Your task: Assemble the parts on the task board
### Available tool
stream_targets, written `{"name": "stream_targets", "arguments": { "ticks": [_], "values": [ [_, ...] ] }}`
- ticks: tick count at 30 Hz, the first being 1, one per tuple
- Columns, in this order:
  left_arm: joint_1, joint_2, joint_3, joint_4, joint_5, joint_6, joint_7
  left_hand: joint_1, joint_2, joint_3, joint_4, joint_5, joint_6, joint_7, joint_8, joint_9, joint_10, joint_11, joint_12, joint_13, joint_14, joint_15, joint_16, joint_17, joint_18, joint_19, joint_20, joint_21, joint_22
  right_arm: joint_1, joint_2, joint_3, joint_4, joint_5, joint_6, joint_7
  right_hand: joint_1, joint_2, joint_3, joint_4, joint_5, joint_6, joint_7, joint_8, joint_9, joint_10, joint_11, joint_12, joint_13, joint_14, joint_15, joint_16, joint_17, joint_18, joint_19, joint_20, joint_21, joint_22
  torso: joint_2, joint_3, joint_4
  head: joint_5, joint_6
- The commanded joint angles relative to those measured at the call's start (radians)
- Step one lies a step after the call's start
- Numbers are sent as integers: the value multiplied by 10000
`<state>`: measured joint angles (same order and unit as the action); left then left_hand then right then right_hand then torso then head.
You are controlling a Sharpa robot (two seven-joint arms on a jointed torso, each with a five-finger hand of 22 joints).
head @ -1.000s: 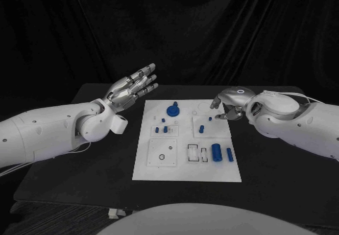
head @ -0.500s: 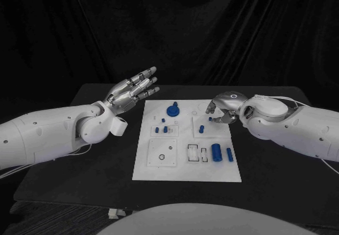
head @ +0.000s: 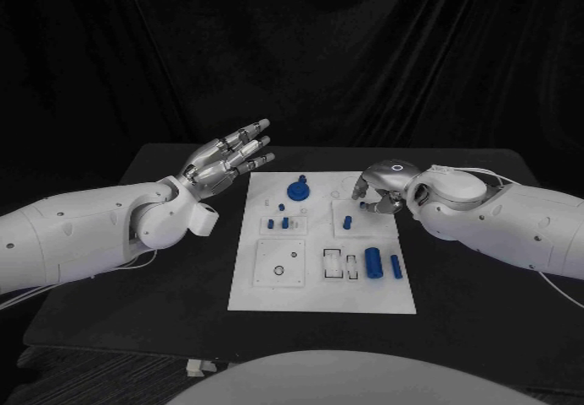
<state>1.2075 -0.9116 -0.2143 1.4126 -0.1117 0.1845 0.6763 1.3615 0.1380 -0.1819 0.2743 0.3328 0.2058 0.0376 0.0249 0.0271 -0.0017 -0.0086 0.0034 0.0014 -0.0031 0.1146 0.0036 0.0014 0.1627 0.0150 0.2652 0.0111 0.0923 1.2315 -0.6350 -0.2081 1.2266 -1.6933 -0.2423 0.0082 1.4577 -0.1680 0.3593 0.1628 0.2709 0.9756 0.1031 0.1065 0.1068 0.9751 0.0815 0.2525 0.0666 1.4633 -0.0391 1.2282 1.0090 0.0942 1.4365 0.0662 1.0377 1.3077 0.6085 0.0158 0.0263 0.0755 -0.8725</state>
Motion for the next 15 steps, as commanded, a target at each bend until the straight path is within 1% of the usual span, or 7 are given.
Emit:
{"name": "stream_targets", "arguments": {
  "ticks": [1,4,12,15],
  "values": [
    [-19,1,10,0,101,176,868,150,12,-52,-20,110,40,32,45,11,17,75,-34,-14,31,86,-36,-15,182,23,90,44,28,-50,35,7,-87,10,-14,59,-9,44,84,-18,43,96,8,59,28,87,-10,-59,-9,58,45,4,5,41,-16,25,-46,992,-2,-1,-1,2,-2],
    [-22,3,10,-9,101,178,851,228,29,-65,-56,180,43,47,45,12,17,93,-34,-14,31,109,-36,-15,182,36,105,49,49,-81,56,7,-138,10,-21,59,-47,41,181,-80,47,253,-5,135,102,146,-22,-80,-6,55,42,13,26,39,-16,24,-32,1015,-2,-3,1,11,-2],
    [-27,23,10,-21,101,201,794,429,66,-108,-168,366,61,86,48,14,17,139,-34,-14,31,170,-36,-15,185,85,153,72,143,-165,119,7,-323,10,58,73,-65,32,211,-107,48,304,-10,160,131,156,-29,-94,-6,49,35,3,15,43,-21,20,-48,1018,-10,-4,-7,33,-2],
    [-29,41,10,-33,101,215,777,485,83,-125,-202,408,75,98,50,16,17,153,-34,-14,31,195,-36,-15,187,111,175,85,190,-189,128,7,-361,10,61,81,-112,24,250,-136,14,338,13,173,168,248,-52,-68,10,44,28,4,24,45,-28,16,-60,1027,-10,-2,-4,29,-2]
  ]
}}
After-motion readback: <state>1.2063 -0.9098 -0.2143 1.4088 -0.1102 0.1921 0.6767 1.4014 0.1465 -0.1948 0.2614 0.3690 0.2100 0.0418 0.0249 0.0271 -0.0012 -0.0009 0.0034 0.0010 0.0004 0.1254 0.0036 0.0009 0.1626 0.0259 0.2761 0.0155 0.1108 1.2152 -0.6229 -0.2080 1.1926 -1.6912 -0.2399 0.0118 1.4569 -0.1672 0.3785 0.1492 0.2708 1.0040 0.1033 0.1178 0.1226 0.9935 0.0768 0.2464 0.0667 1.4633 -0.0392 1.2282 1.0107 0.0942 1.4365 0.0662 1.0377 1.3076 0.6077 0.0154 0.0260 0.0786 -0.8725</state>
